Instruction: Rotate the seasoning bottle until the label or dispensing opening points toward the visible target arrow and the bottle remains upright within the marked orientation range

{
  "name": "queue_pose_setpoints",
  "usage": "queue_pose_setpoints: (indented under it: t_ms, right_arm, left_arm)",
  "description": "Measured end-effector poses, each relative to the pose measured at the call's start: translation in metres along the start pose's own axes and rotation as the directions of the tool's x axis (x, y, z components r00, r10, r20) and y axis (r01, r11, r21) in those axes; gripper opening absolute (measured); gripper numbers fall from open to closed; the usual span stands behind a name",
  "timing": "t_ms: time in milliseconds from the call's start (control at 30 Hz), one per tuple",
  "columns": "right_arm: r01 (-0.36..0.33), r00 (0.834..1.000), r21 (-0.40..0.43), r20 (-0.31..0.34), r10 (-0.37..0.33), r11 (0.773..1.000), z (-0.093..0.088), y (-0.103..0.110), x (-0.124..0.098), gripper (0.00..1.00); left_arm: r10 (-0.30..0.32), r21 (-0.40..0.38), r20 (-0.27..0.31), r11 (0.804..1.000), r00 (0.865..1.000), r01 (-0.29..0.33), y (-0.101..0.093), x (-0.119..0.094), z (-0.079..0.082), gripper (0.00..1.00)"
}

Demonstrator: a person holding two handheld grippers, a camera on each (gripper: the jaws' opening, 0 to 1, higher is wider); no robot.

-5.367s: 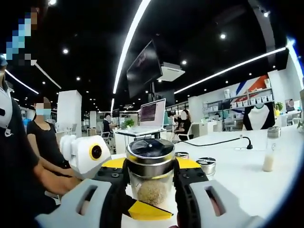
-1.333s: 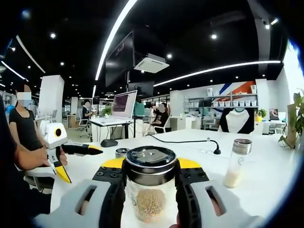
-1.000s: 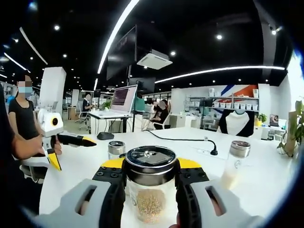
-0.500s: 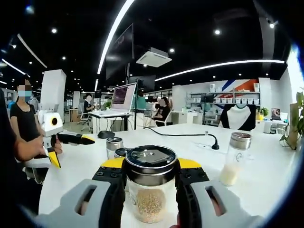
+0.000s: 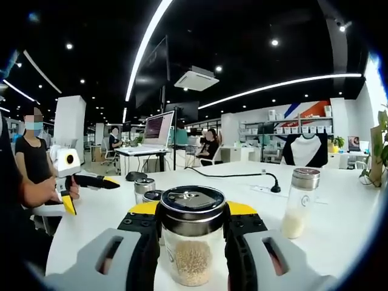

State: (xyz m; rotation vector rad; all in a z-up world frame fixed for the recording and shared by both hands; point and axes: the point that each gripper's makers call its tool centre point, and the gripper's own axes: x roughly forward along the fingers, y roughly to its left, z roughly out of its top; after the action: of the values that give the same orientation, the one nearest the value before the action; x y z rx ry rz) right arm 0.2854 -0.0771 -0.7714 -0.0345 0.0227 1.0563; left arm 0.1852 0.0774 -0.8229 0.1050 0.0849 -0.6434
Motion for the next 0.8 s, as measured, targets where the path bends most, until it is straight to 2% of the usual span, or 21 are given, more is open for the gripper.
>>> queue_pose_setpoints:
  t_ms: [600,633,700,767,800]
  right_arm:
    - [0.026,1.0,-0.007,-0.005,-0.026,1.0,-0.003,-0.001,0.008,0.39]
    - [0.028,1.0,-0.003,-0.012,-0.028,1.0,-0.005,-0.001,0.008,0.39]
    - [0.016,0.997,-0.058,-0.07,-0.02,0.998,-0.018,-0.001,0.008,0.41]
    - [0.019,0.999,-0.037,-0.024,-0.02,0.999,-0.014,0.0,0.008,0.47]
    - [-0.003,1.0,0.012,-0.003,0.003,1.0,-0.011,0.004,0.008,0.47]
  left_arm:
    - [0.014,-0.03,0.014,0.999,1.0,-0.014,-0.001,-0.004,0.001,0.99]
    - [0.016,-0.027,0.015,1.0,1.0,-0.016,-0.001,-0.004,0.0,0.99]
    - [0.015,-0.03,0.012,0.999,1.0,-0.015,-0.001,-0.004,-0.001,0.99]
    - [0.014,-0.029,0.013,0.999,1.0,-0.014,-0.002,-0.005,-0.002,0.99]
    - [0.013,-0.027,0.009,1.0,1.0,-0.013,-0.002,-0.005,-0.004,0.99]
